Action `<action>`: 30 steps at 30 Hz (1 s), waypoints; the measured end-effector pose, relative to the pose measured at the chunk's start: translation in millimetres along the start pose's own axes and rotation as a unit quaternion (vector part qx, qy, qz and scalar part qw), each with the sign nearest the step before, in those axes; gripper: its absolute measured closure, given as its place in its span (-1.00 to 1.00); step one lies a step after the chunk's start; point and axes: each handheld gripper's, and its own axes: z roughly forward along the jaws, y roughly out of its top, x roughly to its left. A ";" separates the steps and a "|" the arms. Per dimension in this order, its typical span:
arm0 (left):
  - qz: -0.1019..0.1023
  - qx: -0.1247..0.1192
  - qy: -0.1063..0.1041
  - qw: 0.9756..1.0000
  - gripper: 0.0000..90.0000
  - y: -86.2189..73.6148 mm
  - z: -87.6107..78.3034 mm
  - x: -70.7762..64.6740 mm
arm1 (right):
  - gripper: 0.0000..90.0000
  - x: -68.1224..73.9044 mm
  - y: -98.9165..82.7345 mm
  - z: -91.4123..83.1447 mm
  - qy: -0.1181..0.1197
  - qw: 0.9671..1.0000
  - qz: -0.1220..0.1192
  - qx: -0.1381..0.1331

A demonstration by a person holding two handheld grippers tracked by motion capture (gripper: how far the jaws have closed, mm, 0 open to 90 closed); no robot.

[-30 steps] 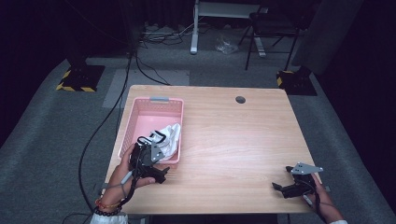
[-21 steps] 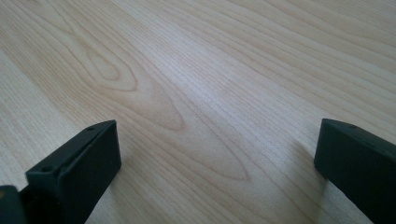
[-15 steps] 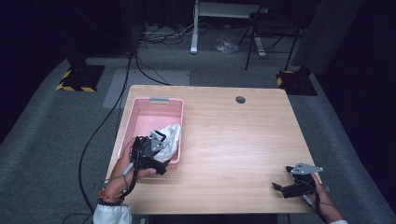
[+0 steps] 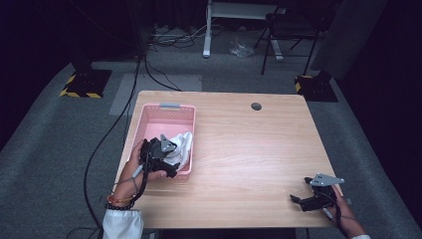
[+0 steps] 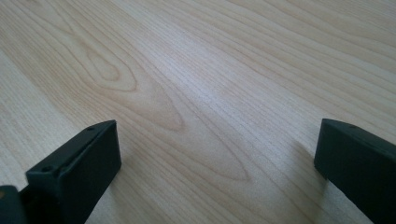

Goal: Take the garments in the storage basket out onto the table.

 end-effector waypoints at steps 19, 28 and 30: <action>0.001 0.085 -0.006 0.996 -0.91 4.4 40.3 15.9 | -0.99 -0.1 0.0 0.0 0.000 1.000 0.000 0.000; -0.004 0.099 -0.017 0.995 -0.90 3.5 47.5 21.7 | -0.99 0.0 0.0 0.0 0.000 1.000 0.000 0.000; -0.003 0.104 -0.018 0.994 -0.90 4.4 48.8 22.1 | -0.99 -0.1 0.0 0.0 0.000 1.000 0.000 0.000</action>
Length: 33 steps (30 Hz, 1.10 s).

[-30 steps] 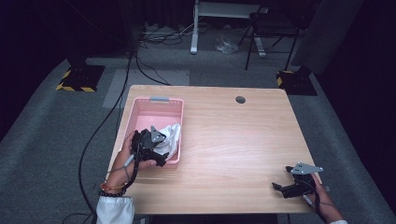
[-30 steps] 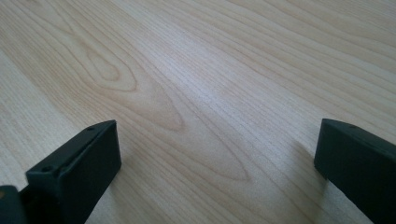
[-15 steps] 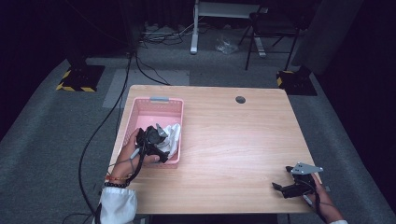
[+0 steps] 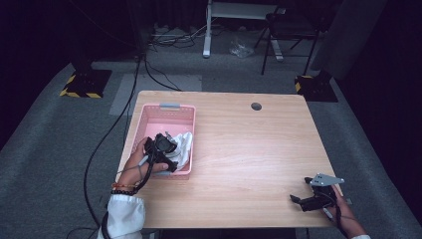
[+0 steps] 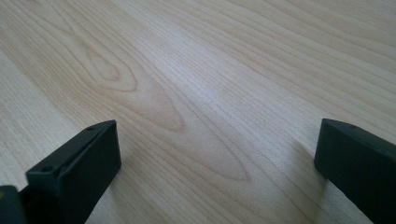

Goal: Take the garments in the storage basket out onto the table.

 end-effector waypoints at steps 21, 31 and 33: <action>0.013 0.046 -0.009 0.999 -0.90 11.9 15.5 10.3 | -0.99 -0.1 0.1 0.1 0.001 1.000 0.000 0.000; 0.023 0.087 -0.024 0.996 -0.92 18.5 32.3 15.0 | -0.99 -0.1 0.2 0.2 0.001 1.000 0.000 0.000; 0.029 0.099 -0.026 0.994 -0.92 20.0 36.6 15.3 | -0.99 -0.2 0.2 0.2 0.001 1.000 0.000 0.000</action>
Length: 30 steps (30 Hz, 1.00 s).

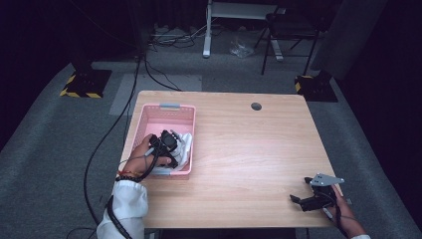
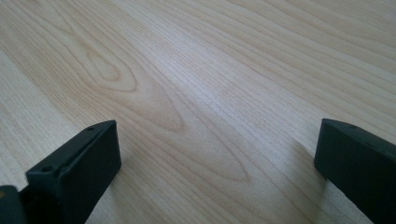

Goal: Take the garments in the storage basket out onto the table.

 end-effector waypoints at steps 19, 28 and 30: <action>-0.010 0.048 -0.073 0.996 -0.99 6.7 18.1 8.3 | -0.99 -0.1 0.1 0.1 0.001 1.000 0.000 0.000; 0.002 0.055 -0.076 0.996 -0.69 11.1 12.0 3.2 | -0.99 -0.1 0.1 0.2 0.001 1.000 -0.001 0.000; 0.009 0.056 -0.081 0.995 -0.40 13.2 8.2 -0.2 | -0.99 -0.1 0.1 0.2 0.001 1.000 -0.001 0.000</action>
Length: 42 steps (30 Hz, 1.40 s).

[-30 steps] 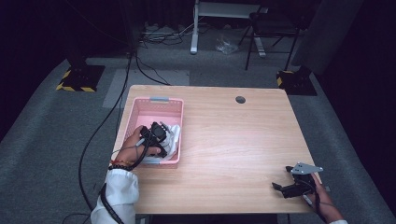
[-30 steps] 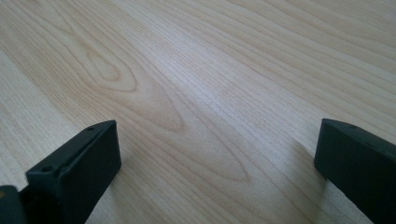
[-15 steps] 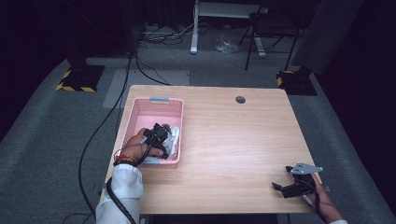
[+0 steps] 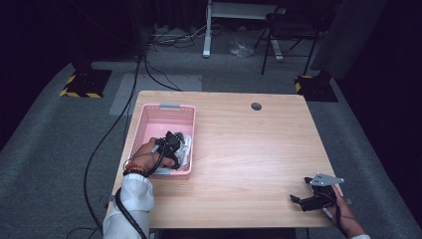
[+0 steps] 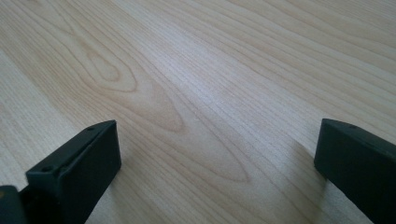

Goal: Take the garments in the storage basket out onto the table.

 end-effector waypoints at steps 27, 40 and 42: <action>0.004 -0.063 0.012 0.998 0.43 -11.2 -16.7 -7.3 | -0.99 -0.2 0.2 0.2 0.000 1.000 0.000 0.000; -0.007 -0.195 0.022 0.980 0.45 -34.9 -44.4 -18.4 | -0.99 -0.2 0.2 0.2 0.000 1.000 0.000 0.000; -0.008 -0.225 0.013 0.974 0.45 -41.1 -46.7 -22.4 | -0.99 -0.1 0.2 0.1 0.000 1.000 0.000 0.000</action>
